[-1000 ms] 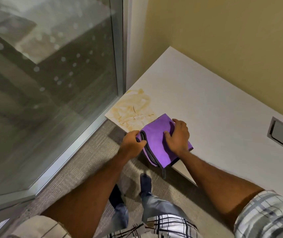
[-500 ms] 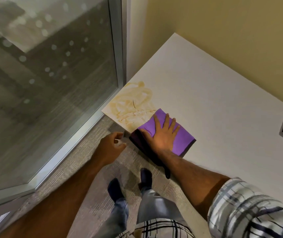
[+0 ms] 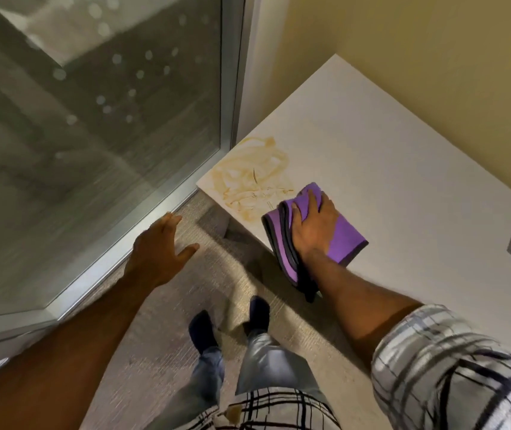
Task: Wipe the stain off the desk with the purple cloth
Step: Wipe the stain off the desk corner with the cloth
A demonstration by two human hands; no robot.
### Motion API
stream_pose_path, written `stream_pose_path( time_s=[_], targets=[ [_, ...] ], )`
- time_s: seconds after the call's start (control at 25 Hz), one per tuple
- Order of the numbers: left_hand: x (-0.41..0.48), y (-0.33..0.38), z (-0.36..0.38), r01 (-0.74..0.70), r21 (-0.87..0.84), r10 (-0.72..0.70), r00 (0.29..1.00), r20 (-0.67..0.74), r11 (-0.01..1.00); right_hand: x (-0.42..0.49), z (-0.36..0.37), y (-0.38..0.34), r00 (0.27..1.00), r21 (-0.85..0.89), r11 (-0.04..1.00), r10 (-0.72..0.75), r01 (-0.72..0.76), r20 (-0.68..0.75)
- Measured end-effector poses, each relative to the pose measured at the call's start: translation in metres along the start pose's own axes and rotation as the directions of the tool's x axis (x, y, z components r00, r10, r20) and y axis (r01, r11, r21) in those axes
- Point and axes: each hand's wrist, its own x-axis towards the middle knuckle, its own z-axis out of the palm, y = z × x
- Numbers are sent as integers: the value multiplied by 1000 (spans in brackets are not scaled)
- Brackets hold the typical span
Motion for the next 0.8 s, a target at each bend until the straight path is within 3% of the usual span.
stream_pose_path(
  time_s=[0.08,0.16,0.2,0.24,0.36,0.44,0.52,0.64,0.72,0.8],
  targets=[
    [-3,-1,1,-3,22,3,1000,2,1000,-16,7,-7,980,-30,981,-192,193,45],
    [-7,0,4,-15,46,15,1000,15,999,-39,4,16,908,-82,905,-412,418,83],
    [-8,1,4,-27,56,26,1000,11,998,-45,-2,32,889,-108,883,-448,456,89],
    [-8,0,4,-40,66,40,999,0,997,-47,-7,44,906,-129,897,-417,424,75],
    [-9,-3,5,-70,72,73,997,-31,995,-42,-8,40,997,-134,988,-79,80,15],
    [-11,-9,7,-67,52,69,997,-42,996,-41,3,10,999,-148,989,4,1,37],
    [-11,-15,10,-67,49,69,997,-43,997,-51,14,-12,984,-215,962,-149,167,101],
    [-15,-22,13,-49,41,50,998,-34,998,-73,17,3,826,-326,759,-511,564,239],
    [-17,-27,15,-13,14,13,1000,-15,1000,-79,12,26,767,-337,689,-578,642,279],
    [-17,-32,16,21,-13,-21,1000,17,1000,-85,6,42,769,-367,675,-566,640,297]
  ],
)
